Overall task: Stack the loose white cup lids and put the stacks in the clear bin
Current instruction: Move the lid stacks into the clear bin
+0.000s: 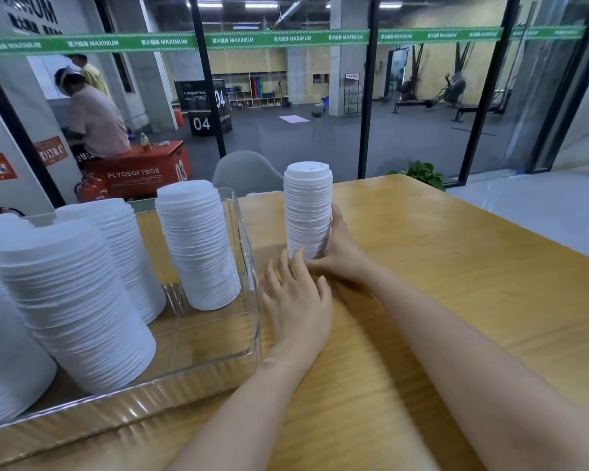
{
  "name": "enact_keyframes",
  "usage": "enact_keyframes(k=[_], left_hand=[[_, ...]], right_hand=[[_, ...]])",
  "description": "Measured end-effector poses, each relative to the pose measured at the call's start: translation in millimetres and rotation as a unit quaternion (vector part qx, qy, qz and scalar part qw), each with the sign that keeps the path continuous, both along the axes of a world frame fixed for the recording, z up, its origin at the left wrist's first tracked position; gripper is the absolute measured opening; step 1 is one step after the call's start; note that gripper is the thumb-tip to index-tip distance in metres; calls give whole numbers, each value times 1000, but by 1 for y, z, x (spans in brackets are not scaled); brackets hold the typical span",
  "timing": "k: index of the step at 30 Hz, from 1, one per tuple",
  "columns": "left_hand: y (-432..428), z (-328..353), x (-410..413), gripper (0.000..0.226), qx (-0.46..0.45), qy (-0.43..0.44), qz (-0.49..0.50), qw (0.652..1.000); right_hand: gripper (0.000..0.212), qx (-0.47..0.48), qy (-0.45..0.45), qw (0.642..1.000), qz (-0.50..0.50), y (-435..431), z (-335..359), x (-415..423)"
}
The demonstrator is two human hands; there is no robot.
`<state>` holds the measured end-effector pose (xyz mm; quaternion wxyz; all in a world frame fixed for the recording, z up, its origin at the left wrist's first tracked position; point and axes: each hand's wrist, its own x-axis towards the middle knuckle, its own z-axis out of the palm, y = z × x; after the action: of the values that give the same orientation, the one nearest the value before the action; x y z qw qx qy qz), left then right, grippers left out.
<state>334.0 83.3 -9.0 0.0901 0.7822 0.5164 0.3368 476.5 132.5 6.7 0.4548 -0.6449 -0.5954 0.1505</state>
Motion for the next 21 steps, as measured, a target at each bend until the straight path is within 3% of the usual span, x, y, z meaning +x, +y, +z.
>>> enact_keyframes(k=[6, 21], left_hand=[[-5, 4, -2, 57, -26, -25, -6, 999], [-5, 5, -4, 55, -22, -38, -27, 999]], right_hand=[[144, 6, 35, 999, 6, 13, -9, 2], [133, 37, 15, 999, -4, -16, -3, 6]])
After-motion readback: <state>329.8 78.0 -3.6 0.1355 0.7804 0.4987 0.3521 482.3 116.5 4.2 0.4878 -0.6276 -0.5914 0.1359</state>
